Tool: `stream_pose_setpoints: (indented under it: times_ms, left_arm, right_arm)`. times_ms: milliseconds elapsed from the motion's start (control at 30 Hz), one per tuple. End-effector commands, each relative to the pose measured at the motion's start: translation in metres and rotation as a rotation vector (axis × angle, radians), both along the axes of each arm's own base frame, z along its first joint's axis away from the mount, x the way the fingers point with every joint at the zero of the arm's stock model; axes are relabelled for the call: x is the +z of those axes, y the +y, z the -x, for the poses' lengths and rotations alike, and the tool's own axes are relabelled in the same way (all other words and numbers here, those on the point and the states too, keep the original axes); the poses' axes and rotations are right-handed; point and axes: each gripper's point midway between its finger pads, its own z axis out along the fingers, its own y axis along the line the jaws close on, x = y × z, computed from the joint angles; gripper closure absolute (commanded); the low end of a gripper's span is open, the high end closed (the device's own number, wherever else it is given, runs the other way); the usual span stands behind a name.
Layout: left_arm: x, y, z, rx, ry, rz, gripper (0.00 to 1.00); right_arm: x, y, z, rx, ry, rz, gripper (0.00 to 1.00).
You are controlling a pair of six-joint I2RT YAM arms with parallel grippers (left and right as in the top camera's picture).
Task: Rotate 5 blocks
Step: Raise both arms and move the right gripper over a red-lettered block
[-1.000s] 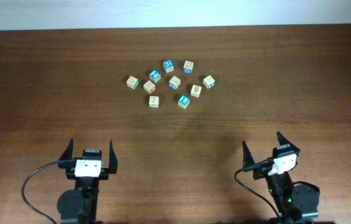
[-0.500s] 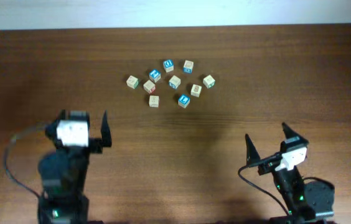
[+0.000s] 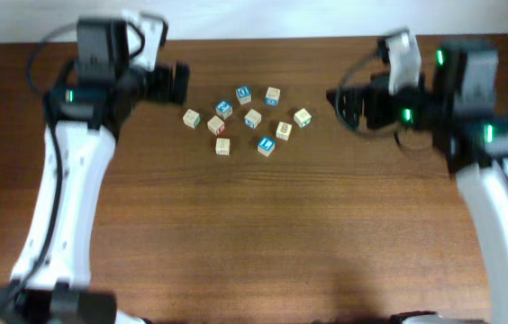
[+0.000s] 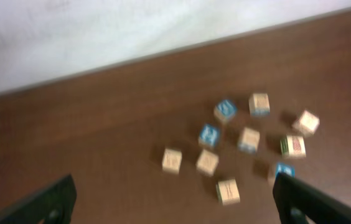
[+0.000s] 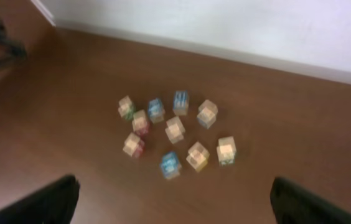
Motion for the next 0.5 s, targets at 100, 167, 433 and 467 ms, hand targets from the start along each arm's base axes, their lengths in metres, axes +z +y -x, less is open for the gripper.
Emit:
stream_pose_setpoints:
  times_ms: [100,167,433,467]
  left_arm:
    - [-0.013,-0.008,-0.035,0.003,0.123,0.023,0.01]
    - [-0.038,-0.018,-0.035,-0.036,0.199,0.058,0.01]
    - [-0.085,-0.024,-0.029,-0.054,0.351,0.071,0.01]
    - [-0.086,-0.024,-0.028,-0.053,0.359,0.071,0.05]
  right_arm:
    - [-0.046,0.038,-0.055,0.085,0.224,-0.006,0.02]
    - [-0.075,0.052,-0.060,0.129,0.275,0.019,0.02]
    - [-0.199,0.055,-0.094,-0.064,0.446,0.270,0.17]
    - [-0.213,0.050,-0.101,-0.105,0.450,0.307,0.19]
